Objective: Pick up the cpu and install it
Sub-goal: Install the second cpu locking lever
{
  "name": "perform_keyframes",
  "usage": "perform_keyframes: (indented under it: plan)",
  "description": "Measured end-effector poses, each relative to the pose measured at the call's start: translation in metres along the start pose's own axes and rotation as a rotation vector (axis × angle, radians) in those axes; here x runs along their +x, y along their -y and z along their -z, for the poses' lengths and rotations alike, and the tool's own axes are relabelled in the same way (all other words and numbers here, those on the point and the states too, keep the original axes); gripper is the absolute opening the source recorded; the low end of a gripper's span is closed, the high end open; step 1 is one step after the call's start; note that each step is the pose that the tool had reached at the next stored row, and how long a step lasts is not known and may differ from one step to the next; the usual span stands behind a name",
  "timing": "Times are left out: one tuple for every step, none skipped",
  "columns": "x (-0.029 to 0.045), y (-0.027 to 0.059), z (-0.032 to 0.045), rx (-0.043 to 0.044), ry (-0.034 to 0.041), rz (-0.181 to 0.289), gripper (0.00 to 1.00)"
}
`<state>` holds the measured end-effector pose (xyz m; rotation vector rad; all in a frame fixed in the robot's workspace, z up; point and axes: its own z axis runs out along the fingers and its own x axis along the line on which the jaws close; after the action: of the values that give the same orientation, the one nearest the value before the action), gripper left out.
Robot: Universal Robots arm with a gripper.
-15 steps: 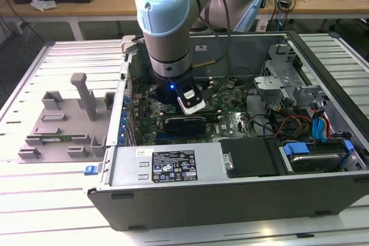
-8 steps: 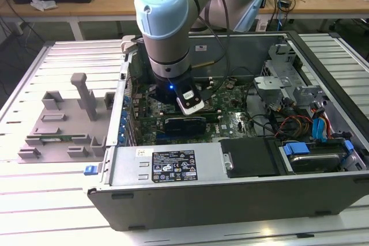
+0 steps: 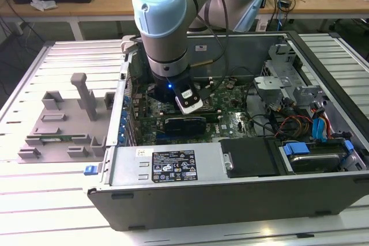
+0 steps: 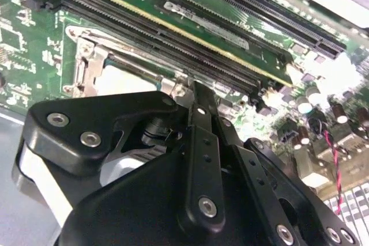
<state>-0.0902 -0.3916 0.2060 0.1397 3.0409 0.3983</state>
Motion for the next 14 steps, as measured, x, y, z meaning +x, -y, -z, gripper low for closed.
perform_keyframes:
  plan:
    - [-0.0002, -0.0007, 0.0025, 0.0023, 0.0003, 0.000, 0.11]
    - [-0.0004, -0.0014, 0.0052, 0.0067, 0.0006, 0.000, 0.11]
    - [-0.0006, -0.0022, 0.0078, 0.0134, 0.0012, 0.001, 0.11]
    - [-0.0010, -0.0029, 0.0103, 0.0238, 0.0022, 0.002, 0.11]
    - [-0.0014, -0.0034, 0.0120, 0.0372, 0.0031, 0.003, 0.11]
    - [-0.0018, -0.0041, 0.0135, 0.0573, 0.0050, 0.004, 0.11]
    - [-0.0020, -0.0046, 0.0144, 0.0745, 0.0066, 0.005, 0.11]
    - [-0.0021, -0.0056, 0.0143, 0.0905, 0.0080, 0.005, 0.11]
    - [-0.0027, -0.0072, 0.0138, 0.1059, 0.0095, 0.006, 0.11]
    - [-0.0048, -0.0097, 0.0130, 0.1181, 0.0106, 0.006, 0.11]
    - [-0.0055, -0.0112, 0.0126, 0.1225, 0.0109, 0.006, 0.11]
    - [-0.0056, -0.0133, 0.0120, 0.1267, 0.0114, 0.006, 0.11]
    - [-0.0053, -0.0179, 0.0107, 0.1330, 0.0121, 0.006, 0.11]
    - [-0.0048, -0.0223, 0.0096, 0.1397, 0.0125, 0.007, 0.11]
